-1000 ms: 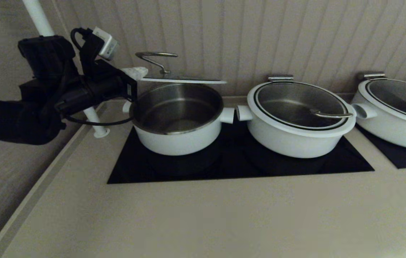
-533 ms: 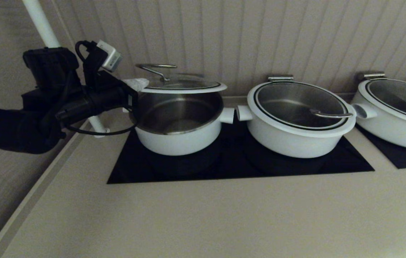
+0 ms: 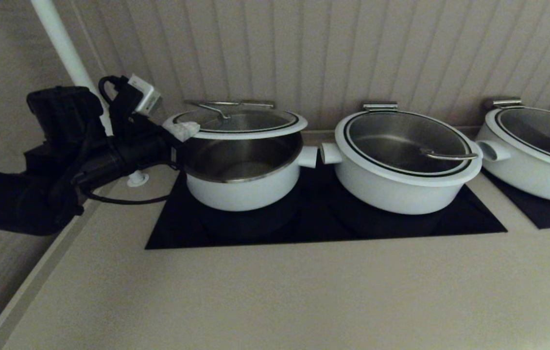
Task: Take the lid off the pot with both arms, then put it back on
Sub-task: Close the pot lid
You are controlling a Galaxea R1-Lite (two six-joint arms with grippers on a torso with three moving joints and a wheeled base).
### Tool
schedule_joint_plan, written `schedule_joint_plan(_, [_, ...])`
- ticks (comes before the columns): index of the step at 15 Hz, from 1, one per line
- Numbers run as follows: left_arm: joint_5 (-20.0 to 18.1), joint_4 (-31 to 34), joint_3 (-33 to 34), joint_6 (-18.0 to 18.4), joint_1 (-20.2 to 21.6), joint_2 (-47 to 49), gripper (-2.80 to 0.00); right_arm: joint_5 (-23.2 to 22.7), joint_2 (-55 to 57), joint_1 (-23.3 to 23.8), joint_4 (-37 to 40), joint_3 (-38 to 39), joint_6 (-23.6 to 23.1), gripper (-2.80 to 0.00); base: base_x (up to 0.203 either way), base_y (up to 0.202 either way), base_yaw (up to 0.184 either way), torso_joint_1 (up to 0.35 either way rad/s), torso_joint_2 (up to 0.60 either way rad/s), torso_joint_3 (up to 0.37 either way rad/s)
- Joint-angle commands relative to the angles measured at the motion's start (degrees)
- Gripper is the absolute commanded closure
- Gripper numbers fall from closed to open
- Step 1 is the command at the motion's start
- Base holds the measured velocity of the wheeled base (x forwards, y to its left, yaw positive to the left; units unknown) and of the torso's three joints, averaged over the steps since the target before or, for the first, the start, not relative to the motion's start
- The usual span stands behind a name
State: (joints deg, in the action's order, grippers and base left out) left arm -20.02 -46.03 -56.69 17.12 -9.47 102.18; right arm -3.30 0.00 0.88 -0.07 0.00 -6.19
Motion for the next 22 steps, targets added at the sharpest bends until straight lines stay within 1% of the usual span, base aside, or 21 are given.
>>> schedule_joint_plan(1, [-0.02,-0.38,0.88,-0.24,-0.02,-0.14,0.0,-0.04,0.0,0.0,-0.01,0.0,-0.05,0.0,0.0,0.0,0.0,0.0,0.0,0.0])
schedule_joint_plan(9, [0.05,-0.6,1.84,-0.33,-0.02,1.24,0.0,-0.04,0.0,0.0,-0.01,0.0,-0.05,0.0,0.0,0.0,0.0,0.0,0.0,0.0])
schedule_joint_plan(14, [0.01,-7.0,6.03,-0.24,-0.02,2.75,0.0,-0.04,0.0,0.0,-0.01,0.0,-0.05,0.0,0.0,0.0,0.0,0.0,0.0,0.0])
schedule_joint_plan(22, [-0.02,-7.06,7.11,-0.29,-0.02,4.25,0.0,-0.04,0.0,0.0,-0.01,0.0,-0.05,0.0,0.0,0.0,0.0,0.0,0.0,0.0])
